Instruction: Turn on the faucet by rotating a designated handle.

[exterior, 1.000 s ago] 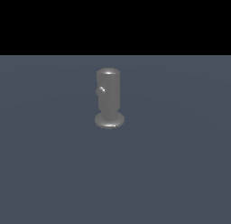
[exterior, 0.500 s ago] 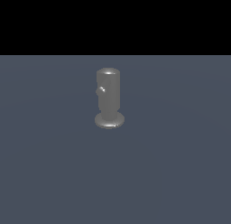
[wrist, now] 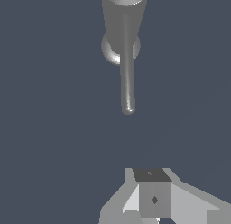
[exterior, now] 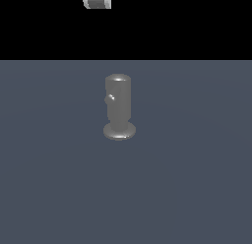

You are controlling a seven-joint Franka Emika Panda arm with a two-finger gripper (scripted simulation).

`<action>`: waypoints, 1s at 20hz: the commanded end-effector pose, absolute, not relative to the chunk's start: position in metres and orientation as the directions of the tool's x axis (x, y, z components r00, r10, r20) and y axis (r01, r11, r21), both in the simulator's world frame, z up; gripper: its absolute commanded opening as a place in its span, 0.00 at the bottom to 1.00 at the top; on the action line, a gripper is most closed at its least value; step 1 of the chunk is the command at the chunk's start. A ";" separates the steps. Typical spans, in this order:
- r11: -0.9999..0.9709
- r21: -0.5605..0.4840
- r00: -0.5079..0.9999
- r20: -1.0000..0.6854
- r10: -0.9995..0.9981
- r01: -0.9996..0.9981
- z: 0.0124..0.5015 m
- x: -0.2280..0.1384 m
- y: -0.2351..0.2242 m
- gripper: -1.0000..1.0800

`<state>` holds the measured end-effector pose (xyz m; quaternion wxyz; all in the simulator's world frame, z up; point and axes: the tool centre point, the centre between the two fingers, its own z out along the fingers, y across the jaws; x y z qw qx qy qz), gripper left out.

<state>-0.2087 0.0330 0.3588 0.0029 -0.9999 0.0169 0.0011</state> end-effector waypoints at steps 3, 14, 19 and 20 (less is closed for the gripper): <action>-1.000 -0.005 1.000 -0.001 -0.028 -0.028 0.323 -0.196 0.045 0.00; -1.000 -0.003 1.000 -0.001 -0.015 -0.015 0.250 -0.167 0.070 0.00; -1.000 -0.002 1.000 0.000 -0.012 -0.012 0.231 -0.158 0.076 0.00; -1.000 -0.002 1.000 0.000 -0.012 -0.012 0.228 -0.157 0.077 0.00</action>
